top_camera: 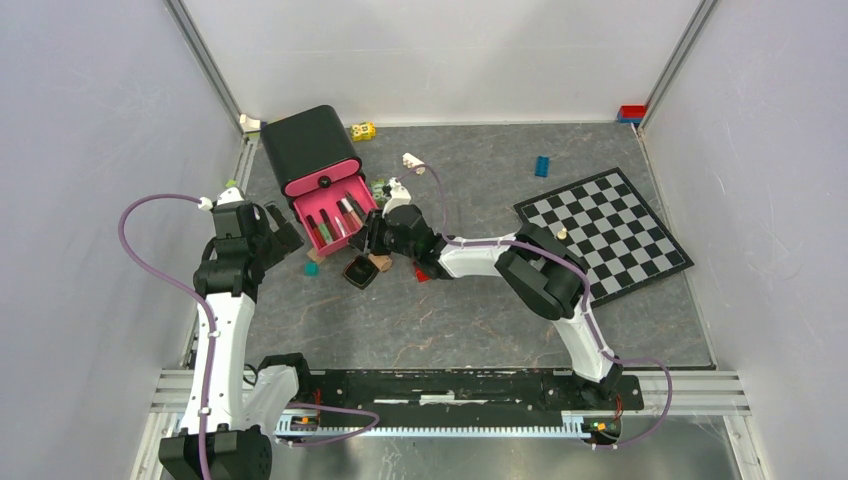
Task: Organize the makeup
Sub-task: Close the drawer in the storage box.
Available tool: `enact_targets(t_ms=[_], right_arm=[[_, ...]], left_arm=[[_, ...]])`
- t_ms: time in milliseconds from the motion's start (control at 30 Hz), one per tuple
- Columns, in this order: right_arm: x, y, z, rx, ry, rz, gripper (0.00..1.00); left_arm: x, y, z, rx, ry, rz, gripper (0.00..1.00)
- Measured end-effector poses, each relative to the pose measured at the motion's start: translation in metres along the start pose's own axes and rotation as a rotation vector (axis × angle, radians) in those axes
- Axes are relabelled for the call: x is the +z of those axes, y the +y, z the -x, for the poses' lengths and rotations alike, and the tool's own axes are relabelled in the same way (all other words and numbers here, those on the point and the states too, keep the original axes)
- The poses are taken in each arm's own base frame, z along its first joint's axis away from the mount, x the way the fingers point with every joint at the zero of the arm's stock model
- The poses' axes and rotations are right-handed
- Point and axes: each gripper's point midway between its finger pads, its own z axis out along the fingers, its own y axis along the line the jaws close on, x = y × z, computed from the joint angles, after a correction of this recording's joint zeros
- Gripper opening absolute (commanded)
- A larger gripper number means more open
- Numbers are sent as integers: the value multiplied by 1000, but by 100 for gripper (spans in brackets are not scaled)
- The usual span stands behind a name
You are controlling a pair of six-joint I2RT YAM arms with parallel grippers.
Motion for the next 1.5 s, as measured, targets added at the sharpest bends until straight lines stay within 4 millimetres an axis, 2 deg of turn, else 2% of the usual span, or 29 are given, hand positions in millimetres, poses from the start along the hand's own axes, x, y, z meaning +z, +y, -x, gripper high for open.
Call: enact_targets(t_ms=[167,367,800,1500], right_arm=[[1,5,7,28,-15,7,32],[9,15,31,76,-68,16,33],[50,8,49,129,-136,35,35],[82,5,73,145,-293,108,40]], left_arm=[[0,0,0,0,0,0,100],[0,0,0,0,0,0,100],[0,0,0,0,0,0,100],[0,0,0,0,1,0,100]])
